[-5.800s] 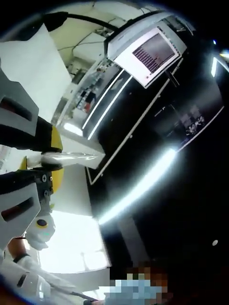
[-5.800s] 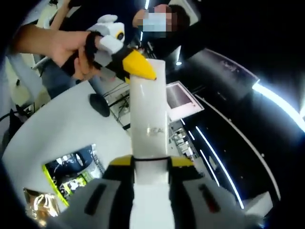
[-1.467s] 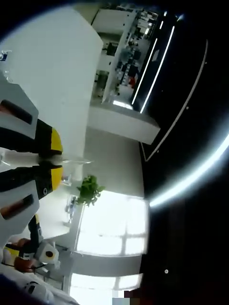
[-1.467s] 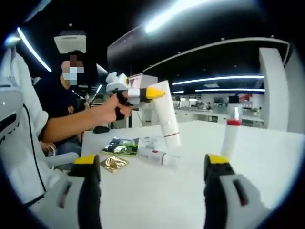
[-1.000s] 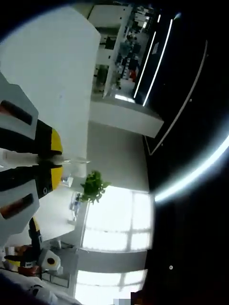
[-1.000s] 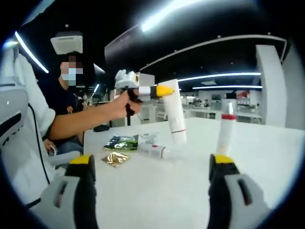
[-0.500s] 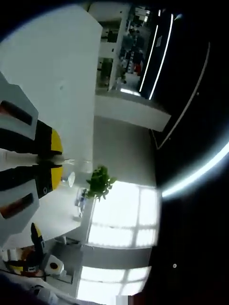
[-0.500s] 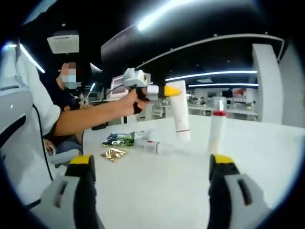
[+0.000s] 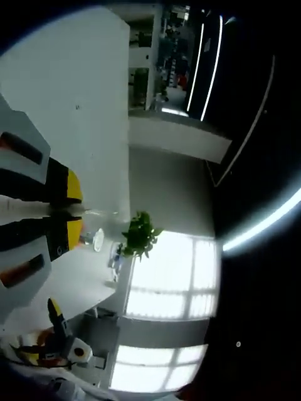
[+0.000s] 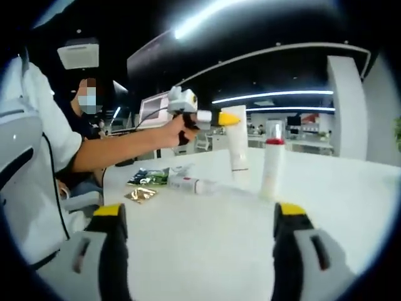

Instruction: Arrange the skincare products in the storage area until every visible bottle or jar stands upright without overlapping.

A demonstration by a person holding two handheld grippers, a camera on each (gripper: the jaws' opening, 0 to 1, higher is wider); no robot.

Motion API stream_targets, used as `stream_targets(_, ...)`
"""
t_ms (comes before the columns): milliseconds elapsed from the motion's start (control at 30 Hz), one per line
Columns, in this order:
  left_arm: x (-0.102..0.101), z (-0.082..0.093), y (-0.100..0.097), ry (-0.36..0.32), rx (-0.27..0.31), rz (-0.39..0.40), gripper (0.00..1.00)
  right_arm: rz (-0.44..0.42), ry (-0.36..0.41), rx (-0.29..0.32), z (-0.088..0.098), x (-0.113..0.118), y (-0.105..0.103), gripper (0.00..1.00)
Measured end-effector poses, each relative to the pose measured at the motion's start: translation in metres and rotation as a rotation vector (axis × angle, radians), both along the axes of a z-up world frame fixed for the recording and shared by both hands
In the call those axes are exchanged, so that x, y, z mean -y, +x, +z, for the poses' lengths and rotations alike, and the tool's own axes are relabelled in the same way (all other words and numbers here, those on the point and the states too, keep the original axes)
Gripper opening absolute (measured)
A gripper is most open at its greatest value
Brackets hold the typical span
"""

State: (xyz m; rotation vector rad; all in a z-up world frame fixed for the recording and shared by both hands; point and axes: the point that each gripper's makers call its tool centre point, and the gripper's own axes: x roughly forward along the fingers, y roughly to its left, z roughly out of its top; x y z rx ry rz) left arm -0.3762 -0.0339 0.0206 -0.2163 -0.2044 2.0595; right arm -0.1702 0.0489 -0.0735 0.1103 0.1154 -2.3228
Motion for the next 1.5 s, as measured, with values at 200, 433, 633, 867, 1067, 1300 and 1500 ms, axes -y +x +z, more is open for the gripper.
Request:
stream_targets(200, -0.011, -0.006, 0.003, -0.052, -0.021, -0.067, 0.05, 0.002, 0.015, 0.012, -0.005, -0.003, 0.000, 0.95)
stream_targets(433, -0.022, -0.012, 0.007, -0.083, -0.027, -0.181, 0.05, -0.014, 0.015, 0.013, -0.005, -0.008, -0.002, 0.92)
stream_targets(633, -0.028, -0.014, 0.009, -0.123, -0.073, -0.239, 0.05, -0.025, 0.025, 0.017, -0.006, -0.013, -0.005, 0.92)
stream_targets(867, -0.036, -0.018, 0.016, -0.153, -0.093, -0.312, 0.05, -0.029, 0.025, 0.021, -0.008, -0.015, -0.006, 0.91)
stream_targets(1067, -0.039, -0.018, 0.016, -0.164, -0.098, -0.365, 0.05, -0.033, 0.025, 0.033, -0.013, -0.019, -0.006, 0.91)
stream_targets(1300, -0.038, -0.018, 0.012, -0.171, -0.105, -0.417, 0.06, -0.035, 0.021, 0.038, -0.014, -0.019, -0.007, 0.91)
stream_targets(1500, -0.040, -0.018, 0.012, -0.184, -0.119, -0.464, 0.06, -0.034, 0.024, 0.040, -0.014, -0.019, -0.007, 0.92)
